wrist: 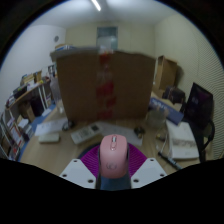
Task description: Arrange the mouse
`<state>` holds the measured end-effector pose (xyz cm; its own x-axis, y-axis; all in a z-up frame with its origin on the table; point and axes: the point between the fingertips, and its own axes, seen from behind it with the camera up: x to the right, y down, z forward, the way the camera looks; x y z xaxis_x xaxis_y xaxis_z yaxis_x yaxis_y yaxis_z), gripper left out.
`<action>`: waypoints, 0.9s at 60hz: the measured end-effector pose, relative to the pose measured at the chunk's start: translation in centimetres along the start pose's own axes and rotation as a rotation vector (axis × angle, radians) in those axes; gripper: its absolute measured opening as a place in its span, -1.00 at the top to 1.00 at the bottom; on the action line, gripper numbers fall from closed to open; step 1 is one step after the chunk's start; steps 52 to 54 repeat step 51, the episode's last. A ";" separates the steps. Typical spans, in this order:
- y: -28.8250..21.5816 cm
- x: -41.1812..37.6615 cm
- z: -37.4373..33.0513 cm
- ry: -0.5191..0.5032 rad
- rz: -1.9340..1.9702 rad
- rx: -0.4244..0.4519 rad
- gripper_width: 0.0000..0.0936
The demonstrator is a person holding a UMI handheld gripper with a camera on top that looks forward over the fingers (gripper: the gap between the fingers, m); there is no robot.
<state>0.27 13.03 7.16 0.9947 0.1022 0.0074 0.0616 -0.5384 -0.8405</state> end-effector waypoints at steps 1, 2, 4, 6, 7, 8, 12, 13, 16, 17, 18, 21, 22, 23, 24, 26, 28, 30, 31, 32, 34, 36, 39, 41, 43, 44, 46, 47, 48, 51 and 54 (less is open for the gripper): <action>1.1 0.1 0.6 -0.005 -0.004 -0.022 0.29; 2.1 0.3 1.1 -0.009 -0.010 -0.041 0.29; 4.1 0.5 2.0 -0.017 -0.017 -0.070 0.29; 5.4 0.4 2.6 -0.027 -0.017 -0.091 0.29; 6.0 0.3 2.8 -0.034 -0.016 -0.101 0.28; 6.7 0.1 3.1 -0.043 -0.015 -0.114 0.29; 8.0 -0.3 3.7 -0.075 0.019 -0.113 0.23; 7.7 -0.3 3.7 -0.081 0.036 -0.103 0.19; 7.7 -0.3 3.6 -0.102 0.032 -0.117 -0.13; 7.7 -0.3 3.5 -0.109 0.022 -0.127 -0.20; 7.7 -0.3 3.5 -0.117 0.012 -0.137 -0.14; 7.9 -0.9 3.2 -0.154 0.018 -0.168 -0.44; 7.8 -1.1 3.0 -0.170 0.029 -0.173 -0.59; 7.7 -1.4 2.7 -0.184 0.041 -0.179 -0.74; 7.6 -1.4 2.5 -0.190 0.053 -0.183 -0.89; 7.3 -1.4 1.8 -0.200 0.076 -0.181 -0.77; 6.8 -1.1 0.6 -0.201 0.089 -0.172 -0.79; 6.2 -0.5 -0.6 -0.195 0.104 -0.161 -0.79; 5.9 -0.3 -1.3 -0.192 0.114 -0.154 -0.79; 5.6 0.0 -2.1 -0.192 0.123 -0.146 -0.79; 5.2 0.5 -3.8 -0.194 0.141 -0.136 -0.78; 5.0 1.0 -5.6 -0.193 0.160 -0.131 -0.79; 5.0 2.1 -8.3 -0.182 0.184 -0.124 -0.79; 5.1 2.7 -10.0 -0.177 0.197 -0.115 -0.80; 5.3 3.3 -11.7 -0.171 0.210 -0.113 -0.79; 5.5 3.6 -12.4 -0.166 0.216 -0.114 -0.79; 6.0 4.1 -13.5 -0.157 0.227 -0.114 -0.79; 6.2 4.4 -14.2 -0.153 0.233 -0.115 -0.78; 6.5 4.7 -14.8 -0.149 0.241 -0.115 -0.79; 7.2 5.4 -16.3 -0.133 0.265 -0.116 -0.79; 7.2 5.4 -16.3 -0.133 0.265 -0.116 -0.79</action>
